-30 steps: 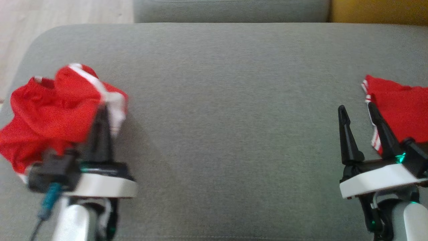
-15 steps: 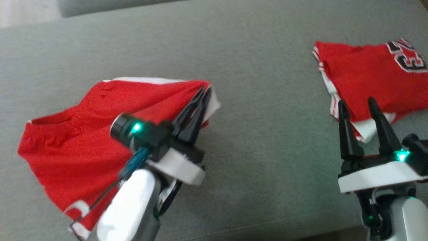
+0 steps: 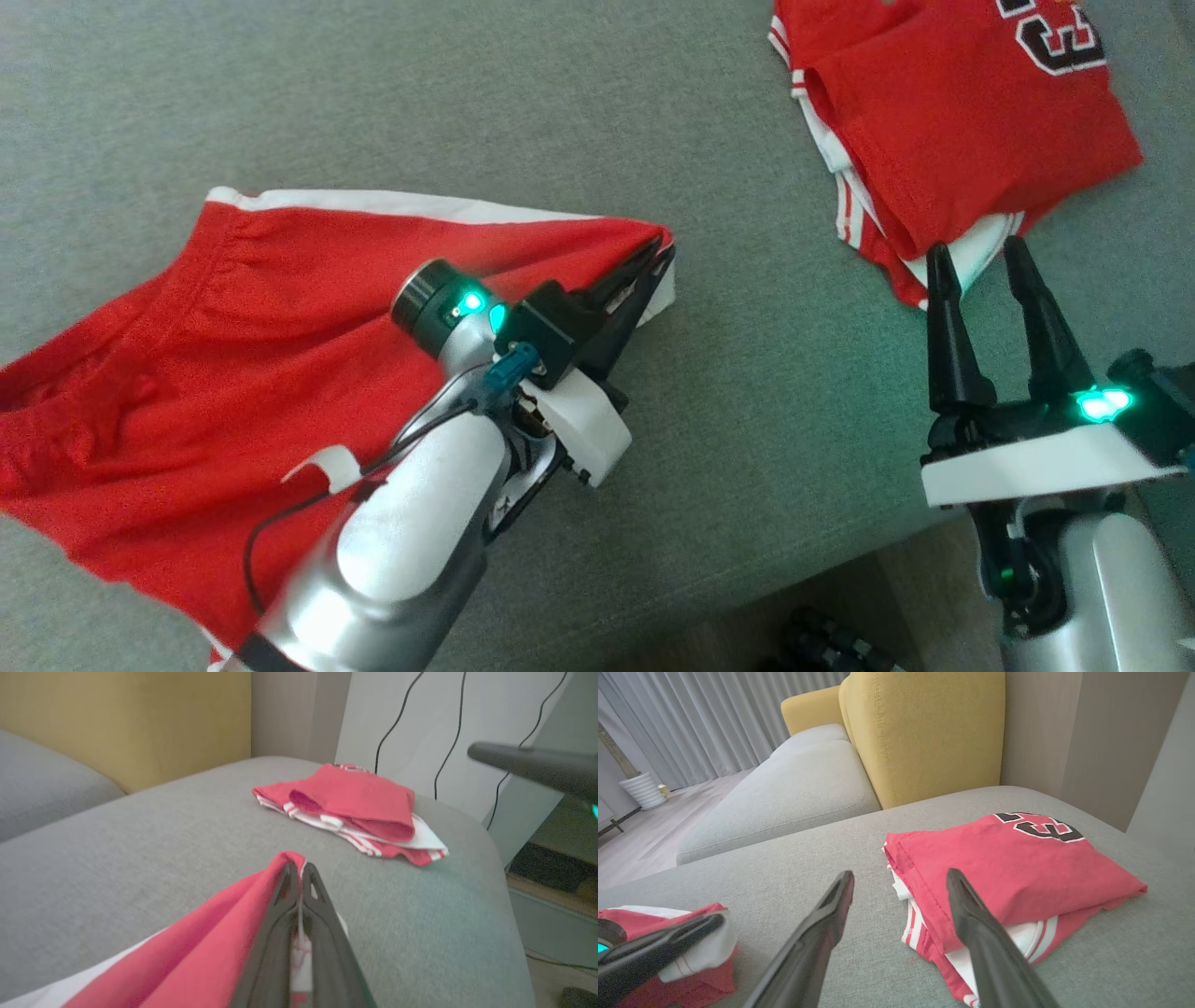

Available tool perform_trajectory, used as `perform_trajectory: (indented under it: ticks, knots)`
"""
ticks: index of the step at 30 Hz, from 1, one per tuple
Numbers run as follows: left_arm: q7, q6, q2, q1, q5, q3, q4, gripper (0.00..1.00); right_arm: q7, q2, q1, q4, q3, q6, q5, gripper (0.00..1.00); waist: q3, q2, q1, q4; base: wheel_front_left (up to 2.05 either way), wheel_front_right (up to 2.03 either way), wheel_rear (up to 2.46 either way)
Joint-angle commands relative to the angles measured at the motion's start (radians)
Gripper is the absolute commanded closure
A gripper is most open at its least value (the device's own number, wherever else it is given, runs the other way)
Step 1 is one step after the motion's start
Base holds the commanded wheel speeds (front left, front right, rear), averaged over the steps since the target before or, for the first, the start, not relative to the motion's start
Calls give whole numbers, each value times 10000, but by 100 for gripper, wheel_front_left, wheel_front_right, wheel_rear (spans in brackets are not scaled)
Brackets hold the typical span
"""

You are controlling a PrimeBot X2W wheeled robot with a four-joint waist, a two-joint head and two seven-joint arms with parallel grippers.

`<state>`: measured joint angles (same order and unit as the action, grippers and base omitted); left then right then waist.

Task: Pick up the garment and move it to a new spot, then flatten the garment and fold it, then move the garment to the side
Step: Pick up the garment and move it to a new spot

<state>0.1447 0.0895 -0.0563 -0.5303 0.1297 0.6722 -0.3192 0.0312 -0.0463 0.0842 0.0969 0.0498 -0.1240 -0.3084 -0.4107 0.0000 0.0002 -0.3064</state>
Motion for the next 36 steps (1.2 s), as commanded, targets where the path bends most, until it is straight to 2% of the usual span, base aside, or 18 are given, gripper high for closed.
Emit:
perform_trajectory:
  ticks: [1,2,3,4,7,11,17,21,25,30,33,36]
  knots:
    - [-39,62,58,-414,-84,-141,145,100,167,-40,240,251,218,-67,-95,0,-210,0,-2,-190,0,0,0]
    - [-30,56,58,-463,-45,-91,-42,100,210,-40,270,189,228,-67,-110,0,-215,0,-2,-178,0,0,0]
    - [3,24,59,-509,-28,-55,-219,73,248,-40,301,127,240,-67,-127,0,-194,0,-2,-150,0,0,0]
    - [59,15,59,-533,33,-6,-363,0,276,-40,330,64,246,-67,-122,0,-148,0,-2,-106,0,0,0]
    - [294,-1,59,-555,183,169,-652,0,307,-40,396,-85,278,-67,-50,0,106,0,-2,104,0,0,0]
    - [748,-252,59,-282,760,106,-560,0,211,-40,397,-200,295,-67,103,0,634,0,-2,515,0,0,0]
    - [1114,-1246,12,256,1246,-764,-97,0,-49,-40,287,-121,241,-67,433,0,1426,0,-2,1267,0,0,0]
    - [1162,-1873,-332,693,1341,-1673,405,0,-277,-40,191,3,236,-67,659,0,1814,0,-2,1758,0,0,0]
    - [1167,-2310,-801,1364,1283,-2634,1092,0,-440,-40,100,74,255,-67,832,0,2127,0,-2,2199,0,0,0]
    - [1169,-2356,-1402,2347,1353,-3600,1565,0,-594,-39,-42,79,286,-67,973,0,2488,0,-2,2643,0,0,0]
    - [1169,-2120,-1847,3036,1535,-4104,1662,0,-661,-39,-180,52,239,-67,1159,0,2738,0,-2,2876,0,0,0]
    - [1170,-1962,-1991,3338,1685,-4247,1680,0,-689,-39,-254,23,219,-67,1272,0,2849,0,-2,2951,0,0,0]
